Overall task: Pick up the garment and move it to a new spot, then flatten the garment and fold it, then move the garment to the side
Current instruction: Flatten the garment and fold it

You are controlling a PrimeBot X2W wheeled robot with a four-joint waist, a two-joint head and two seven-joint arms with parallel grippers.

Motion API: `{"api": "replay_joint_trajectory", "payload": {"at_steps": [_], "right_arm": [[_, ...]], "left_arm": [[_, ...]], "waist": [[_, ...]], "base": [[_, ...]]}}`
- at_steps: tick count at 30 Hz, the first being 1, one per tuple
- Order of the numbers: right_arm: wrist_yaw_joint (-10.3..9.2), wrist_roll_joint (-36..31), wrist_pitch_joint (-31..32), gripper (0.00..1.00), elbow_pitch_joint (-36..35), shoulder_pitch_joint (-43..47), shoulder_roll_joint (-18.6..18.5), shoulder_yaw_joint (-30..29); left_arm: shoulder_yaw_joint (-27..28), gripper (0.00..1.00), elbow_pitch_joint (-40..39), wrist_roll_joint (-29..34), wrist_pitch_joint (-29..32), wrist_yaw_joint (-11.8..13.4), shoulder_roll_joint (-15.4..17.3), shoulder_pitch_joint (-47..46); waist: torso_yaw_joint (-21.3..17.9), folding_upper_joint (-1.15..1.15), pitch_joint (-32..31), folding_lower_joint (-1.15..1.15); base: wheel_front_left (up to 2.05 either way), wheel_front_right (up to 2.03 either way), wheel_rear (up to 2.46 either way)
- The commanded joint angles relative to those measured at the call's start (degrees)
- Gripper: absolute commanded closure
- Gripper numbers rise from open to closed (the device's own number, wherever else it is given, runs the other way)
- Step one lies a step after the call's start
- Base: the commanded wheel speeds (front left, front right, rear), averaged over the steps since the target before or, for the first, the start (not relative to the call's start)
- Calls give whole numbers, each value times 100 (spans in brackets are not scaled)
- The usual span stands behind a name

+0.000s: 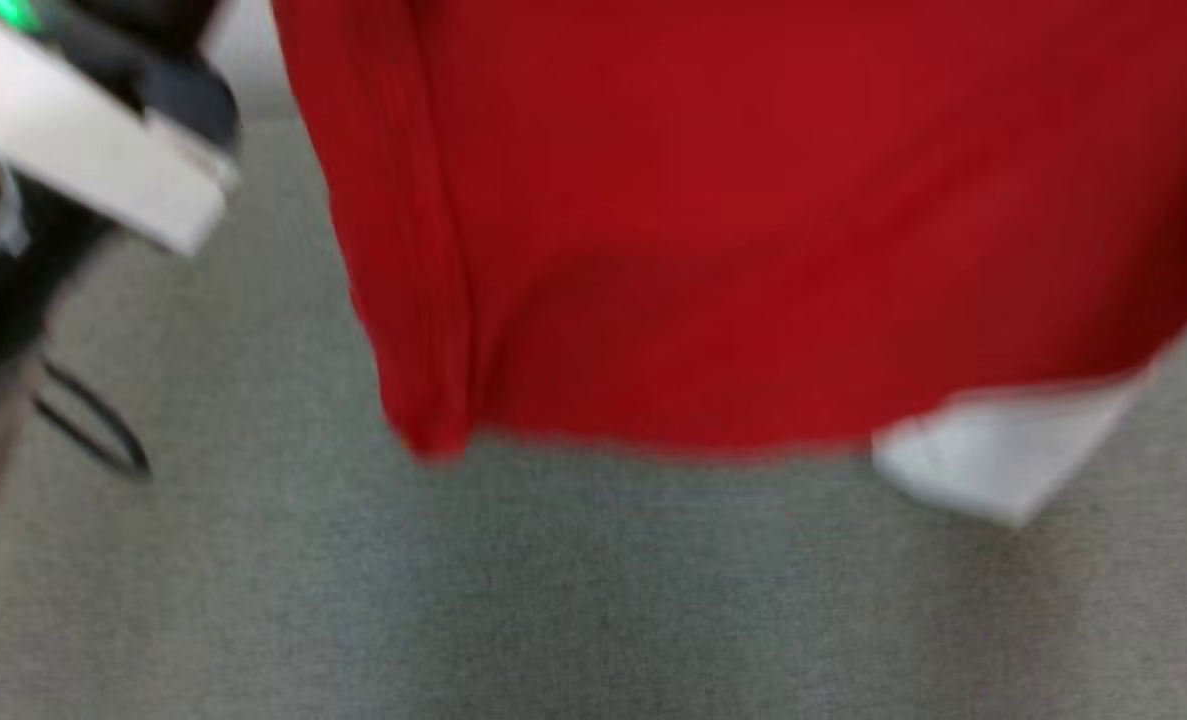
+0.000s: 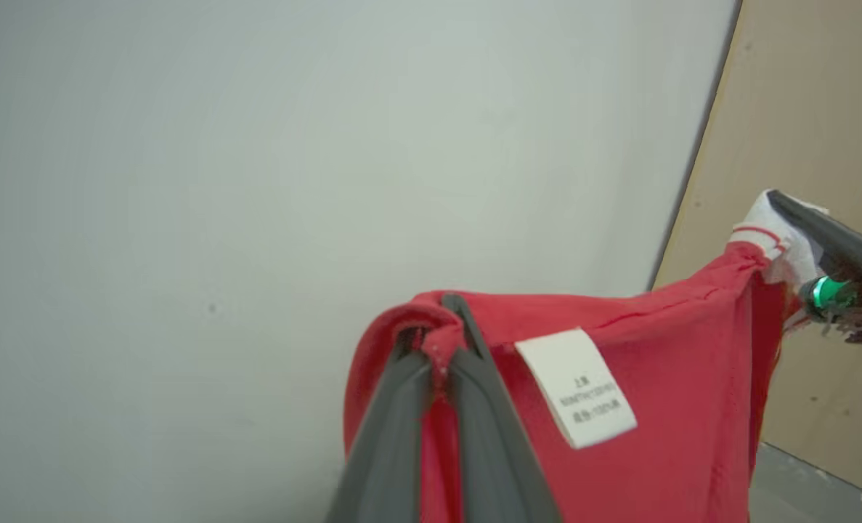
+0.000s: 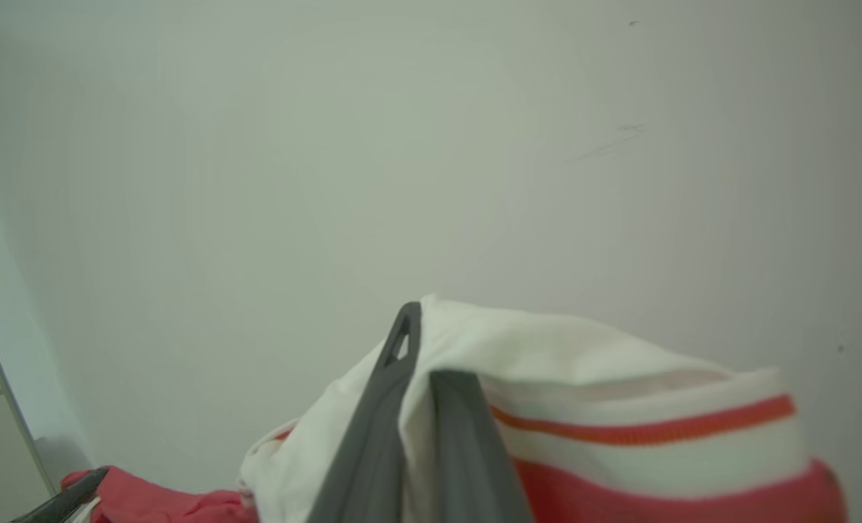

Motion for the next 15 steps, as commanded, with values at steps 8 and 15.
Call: {"api": "replay_joint_trajectory", "payload": {"at_steps": [8, 15], "right_arm": [[17, -1058, -962, 100, 1708, -2584, 151, 202], [17, -943, -1685, 100, 2494, -2453, 139, 649]], "left_arm": [[-385, 100, 2406, 1269, -1465, -670, -602, -2446], [-1005, 100, 4104, 1418, -2852, -856, -1099, -2686]], "waist": [[89, 0, 1653, -1], [151, 0, 1833, -1]], "base": [[0, 0, 0], [0, 0, 0]]}}
